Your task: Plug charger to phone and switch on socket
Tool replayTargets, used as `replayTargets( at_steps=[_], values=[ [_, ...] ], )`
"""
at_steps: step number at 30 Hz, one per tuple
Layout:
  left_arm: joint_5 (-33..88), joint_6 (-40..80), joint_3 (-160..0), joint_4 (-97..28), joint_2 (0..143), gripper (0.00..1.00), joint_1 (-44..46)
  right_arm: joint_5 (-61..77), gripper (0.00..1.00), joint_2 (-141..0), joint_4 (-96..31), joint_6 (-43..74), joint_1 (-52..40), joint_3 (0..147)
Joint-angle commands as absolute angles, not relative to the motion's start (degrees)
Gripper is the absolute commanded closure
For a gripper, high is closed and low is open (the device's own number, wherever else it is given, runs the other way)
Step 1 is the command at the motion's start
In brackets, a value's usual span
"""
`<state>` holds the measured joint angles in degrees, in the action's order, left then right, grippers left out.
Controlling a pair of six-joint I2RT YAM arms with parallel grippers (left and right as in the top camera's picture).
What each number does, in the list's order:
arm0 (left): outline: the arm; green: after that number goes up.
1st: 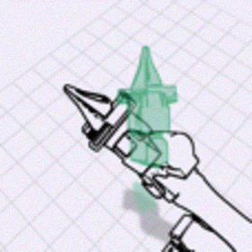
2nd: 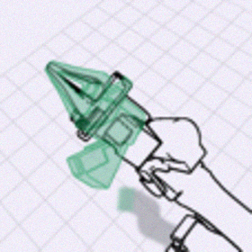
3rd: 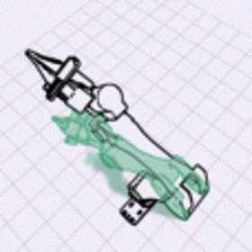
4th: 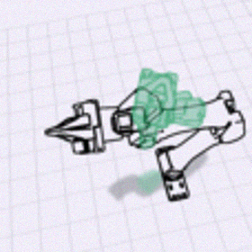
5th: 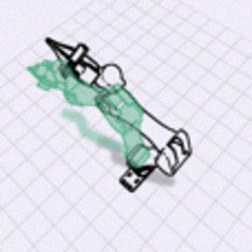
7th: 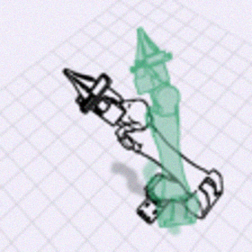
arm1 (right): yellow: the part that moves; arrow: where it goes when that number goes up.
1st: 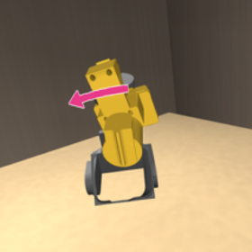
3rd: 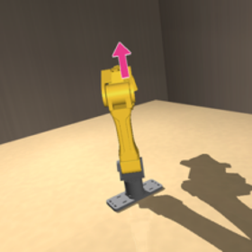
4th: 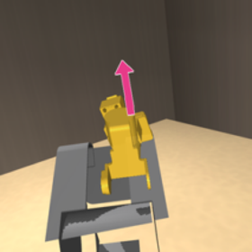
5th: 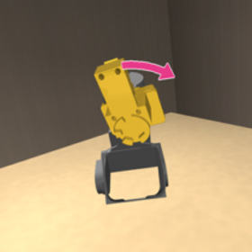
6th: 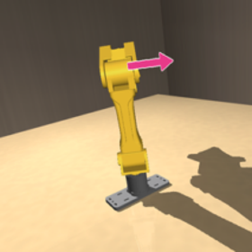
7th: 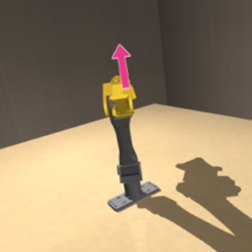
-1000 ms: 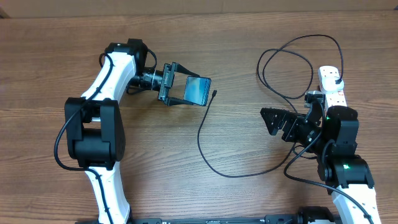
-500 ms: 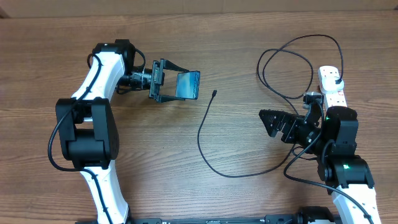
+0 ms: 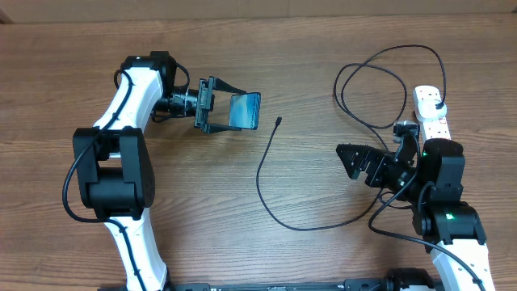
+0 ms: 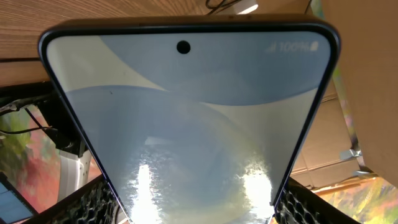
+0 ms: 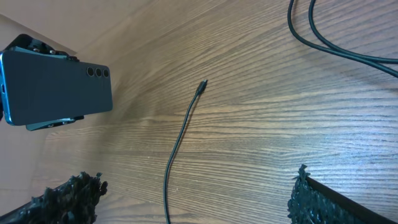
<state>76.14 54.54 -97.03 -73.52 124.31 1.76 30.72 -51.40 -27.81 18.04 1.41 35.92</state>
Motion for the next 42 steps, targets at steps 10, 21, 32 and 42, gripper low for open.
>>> replayTargets(
  at_steps=[10,21,32,42],
  values=[
    [78.3,55.6,-98.8,-73.7,124.4,0.53,1.9,31.2,0.0,-51.2,-27.8,18.4,1.6,37.7],
    [61.9,60.9,-98.8,-73.6,124.4,0.53,3.4,31.3,0.0,-54.9,-26.7,24.6,1.6,37.7],
    [45.8,69.5,-98.8,-73.4,124.4,0.53,8.1,38.5,0.1,-67.4,-12.8,34.8,-6.7,37.7],
    [39.9,73.3,-98.8,-73.3,124.4,0.53,11.6,29.5,0.26,-76.1,-2.0,48.3,-19.1,37.7]
  ],
)
